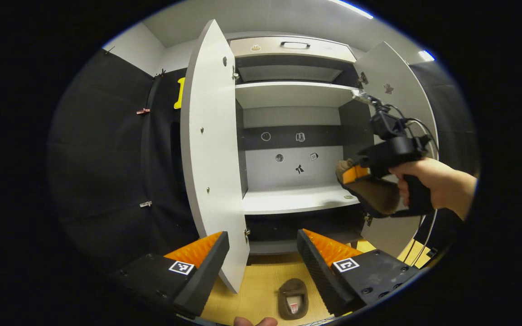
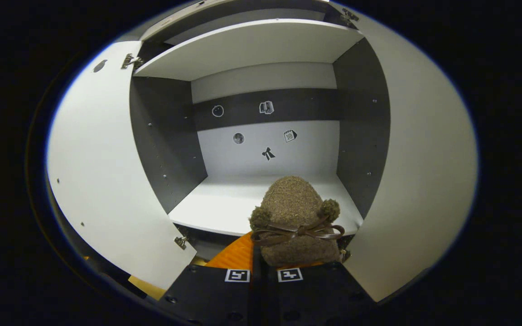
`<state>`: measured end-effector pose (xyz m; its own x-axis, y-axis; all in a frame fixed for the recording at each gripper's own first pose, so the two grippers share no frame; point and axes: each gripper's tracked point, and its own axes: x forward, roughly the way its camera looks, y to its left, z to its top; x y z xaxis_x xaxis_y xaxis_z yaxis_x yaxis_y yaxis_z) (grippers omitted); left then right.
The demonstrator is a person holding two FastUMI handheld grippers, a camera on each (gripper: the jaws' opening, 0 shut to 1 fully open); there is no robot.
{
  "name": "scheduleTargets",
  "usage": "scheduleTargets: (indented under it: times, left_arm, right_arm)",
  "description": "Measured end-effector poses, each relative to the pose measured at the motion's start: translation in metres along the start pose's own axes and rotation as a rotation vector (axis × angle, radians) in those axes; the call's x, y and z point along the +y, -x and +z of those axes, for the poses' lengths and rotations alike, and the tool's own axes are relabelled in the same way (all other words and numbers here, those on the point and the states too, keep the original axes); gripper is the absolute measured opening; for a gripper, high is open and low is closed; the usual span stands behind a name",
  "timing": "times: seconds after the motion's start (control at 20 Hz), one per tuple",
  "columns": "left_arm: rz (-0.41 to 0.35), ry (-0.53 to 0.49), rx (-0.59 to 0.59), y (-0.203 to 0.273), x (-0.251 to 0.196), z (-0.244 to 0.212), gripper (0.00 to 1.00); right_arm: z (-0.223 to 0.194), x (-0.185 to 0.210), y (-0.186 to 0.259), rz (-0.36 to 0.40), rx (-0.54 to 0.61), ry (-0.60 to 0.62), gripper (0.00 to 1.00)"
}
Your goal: Grab one shoe with the right hand and put it into the shoe cabinet, grab the other shoe with the left hand and put it into the shoe cabinet; then close the right door with the right hand and the left door with the left hand.
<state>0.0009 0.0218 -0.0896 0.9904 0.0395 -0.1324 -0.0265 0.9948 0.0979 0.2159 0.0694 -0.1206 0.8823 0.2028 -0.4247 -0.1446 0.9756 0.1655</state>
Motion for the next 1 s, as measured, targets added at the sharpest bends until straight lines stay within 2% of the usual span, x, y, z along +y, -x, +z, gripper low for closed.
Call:
scheduleTargets:
  times: [0.3,0.65,1.0]
  left_arm:
    - [0.027,0.017,0.035,-0.004,0.000,-0.013,0.95]
    - [0.050,0.011,0.075,-0.018,0.001,-0.034,0.95]
    - [0.092,0.012,0.127,-0.030,0.006,-0.051,0.95]
  right_arm:
    - [0.029,-0.015,-0.081,-0.011,-0.001,-0.038,0.07]
    - [0.049,-0.038,-0.161,-0.061,-0.016,-0.076,0.07]
    - [0.032,-0.041,-0.215,-0.091,0.032,-0.076,0.07]
